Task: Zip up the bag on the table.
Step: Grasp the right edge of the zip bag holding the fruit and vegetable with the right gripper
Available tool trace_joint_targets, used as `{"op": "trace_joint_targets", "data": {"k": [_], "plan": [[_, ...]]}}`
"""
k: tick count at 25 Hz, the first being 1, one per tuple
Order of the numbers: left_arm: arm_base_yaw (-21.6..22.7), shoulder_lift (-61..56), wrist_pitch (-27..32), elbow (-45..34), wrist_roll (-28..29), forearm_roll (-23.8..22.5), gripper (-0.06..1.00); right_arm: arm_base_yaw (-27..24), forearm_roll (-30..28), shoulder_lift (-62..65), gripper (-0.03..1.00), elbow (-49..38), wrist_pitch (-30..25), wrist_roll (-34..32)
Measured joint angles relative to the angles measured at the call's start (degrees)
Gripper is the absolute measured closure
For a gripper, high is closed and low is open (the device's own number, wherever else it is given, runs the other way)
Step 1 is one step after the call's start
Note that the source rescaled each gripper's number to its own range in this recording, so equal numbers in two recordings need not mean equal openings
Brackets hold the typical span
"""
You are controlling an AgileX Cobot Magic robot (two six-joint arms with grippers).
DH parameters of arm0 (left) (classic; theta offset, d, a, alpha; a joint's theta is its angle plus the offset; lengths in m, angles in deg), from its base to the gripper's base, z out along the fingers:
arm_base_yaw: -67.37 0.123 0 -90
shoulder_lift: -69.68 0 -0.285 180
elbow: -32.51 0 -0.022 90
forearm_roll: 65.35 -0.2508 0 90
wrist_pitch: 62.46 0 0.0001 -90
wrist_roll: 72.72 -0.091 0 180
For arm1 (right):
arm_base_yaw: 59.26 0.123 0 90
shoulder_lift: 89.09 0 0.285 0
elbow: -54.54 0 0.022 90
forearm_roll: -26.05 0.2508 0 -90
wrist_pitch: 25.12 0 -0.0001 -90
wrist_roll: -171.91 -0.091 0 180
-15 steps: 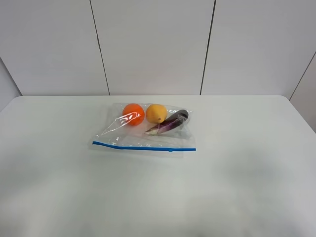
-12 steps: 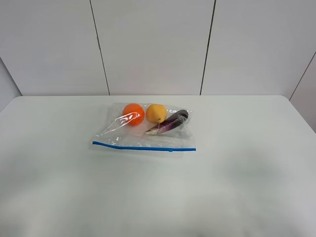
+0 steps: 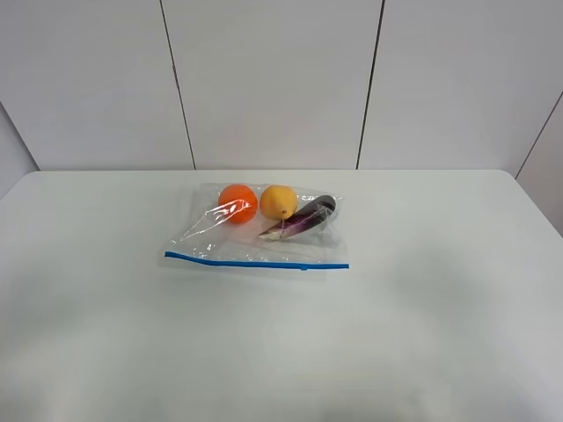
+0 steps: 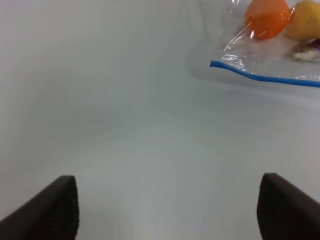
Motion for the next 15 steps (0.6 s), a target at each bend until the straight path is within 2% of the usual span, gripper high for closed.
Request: {"op": "trace_joint_targets", "data": {"k": [9,15], "plan": [[0.0,0.0,0.0,0.0,0.0,0.0,-0.01,0.0,6.0,-33.9,-0.03,17.0,1.2,0.2],[0.0,0.0,0.0,0.0,0.0,0.0,-0.01,0.0,11.8,-54.8,-0.03,22.6,2.0,7.1]]}}
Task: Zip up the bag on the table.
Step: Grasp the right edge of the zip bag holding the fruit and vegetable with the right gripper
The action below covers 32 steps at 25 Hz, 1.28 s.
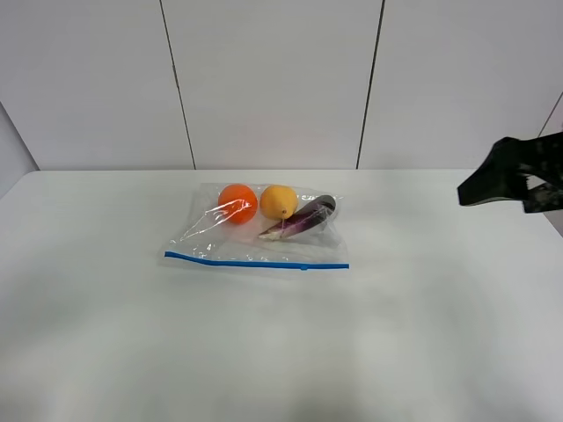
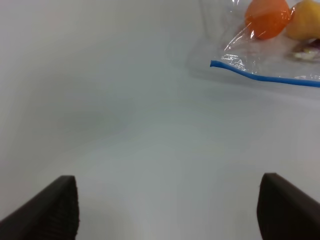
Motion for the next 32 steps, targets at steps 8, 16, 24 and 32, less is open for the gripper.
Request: {"op": "trace_joint_targets", "data": {"k": [8,16,24,32], "plan": [[0.0,0.0,0.0,0.0,0.0,0.0,-0.01,-4.8,23.7,-19.7,-0.03,1.1,1.3,22.0],[0.0,0.0,0.0,0.0,0.0,0.0,-0.01,-5.4,37.8,-36.3,-0.03,1.1,-2.5,34.5],[0.0,0.0,0.0,0.0,0.0,0.0,-0.01,-4.5,44.8,-48.2,-0.03,1.2,-5.3,39.5],[0.0,0.0,0.0,0.0,0.0,0.0,-0.01,1.4,51.1,-53.4,-0.03,2.6,-4.6,42.9]]}}
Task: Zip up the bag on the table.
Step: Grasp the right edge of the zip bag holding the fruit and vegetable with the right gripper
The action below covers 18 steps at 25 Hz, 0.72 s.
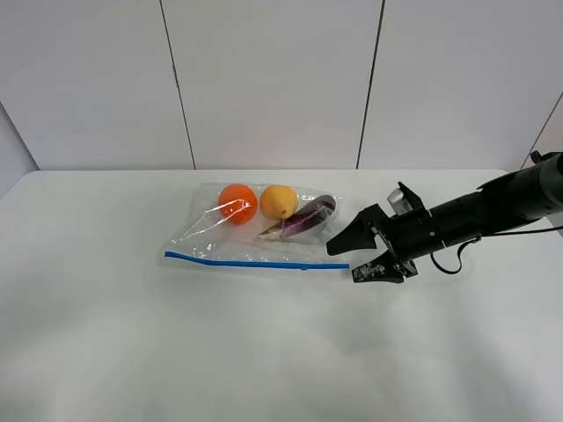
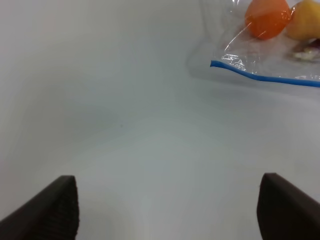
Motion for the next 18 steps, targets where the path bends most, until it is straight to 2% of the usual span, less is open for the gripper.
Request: {"op": "trace_joint_targets", "data": {"k": [6,18], "plan": [[0.0,0.0,0.0,0.0,0.0,0.0,-0.01,0.2,1.5,-1.3,-0.03,3.0,2.8,-0.7],[0.0,0.0,0.0,0.0,0.0,0.0,-0.01,0.5,1.1,-4.9,-0.01,3.6,2.1,-0.1]]}}
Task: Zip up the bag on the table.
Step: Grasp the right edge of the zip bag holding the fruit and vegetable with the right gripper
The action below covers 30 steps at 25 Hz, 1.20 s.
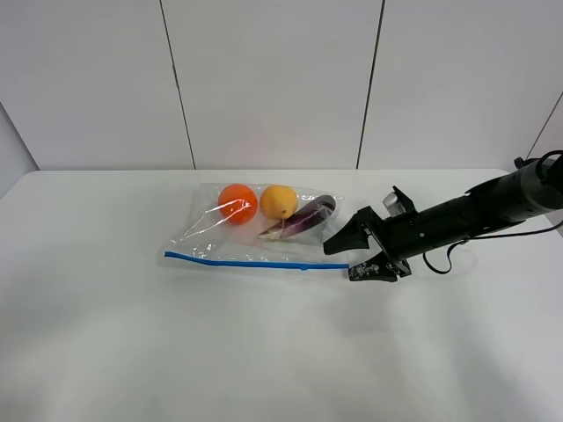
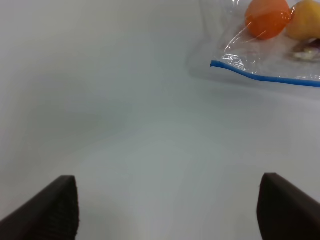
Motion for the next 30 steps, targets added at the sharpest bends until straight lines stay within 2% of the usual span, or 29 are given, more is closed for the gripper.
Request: {"op": "trace_joint_targets", "data": {"k": [6,9,11,17,20,25,30], "plan": [[0.0,0.0,0.0,0.0,0.0,0.0,-0.01,1.5,2.4,-1.8,-0.01,0.1,-0.4,0.1],[0.0,0.0,0.0,0.0,0.0,0.0,-0.01,2.1,2.4,-2.1,0.03,0.1,-0.5,0.1],[0.0,0.0,0.0,0.0,0.0,0.0,-0.01,2.1,2.4,-2.1,0.1,0.1,-0.4,0.1],[0.0,0.0,0.0,0.0,0.0,0.0,-0.01,2.1,2.4,-2.1,0.4,0.1,0.3,0.1],[0.0,0.0,0.0,0.0,0.0,0.0,-0.01,2.1,2.4,-2.1,0.45,0.1,1.2,0.1],[0.0,0.0,0.0,0.0,0.0,0.0,-0.01,2.1,2.4,-2.1,0.47,0.1,1.3,0.1],[0.0,0.0,0.0,0.0,0.0,0.0,-0.01,2.1,2.5,-2.1,0.66,0.1,1.4,0.1]]}}
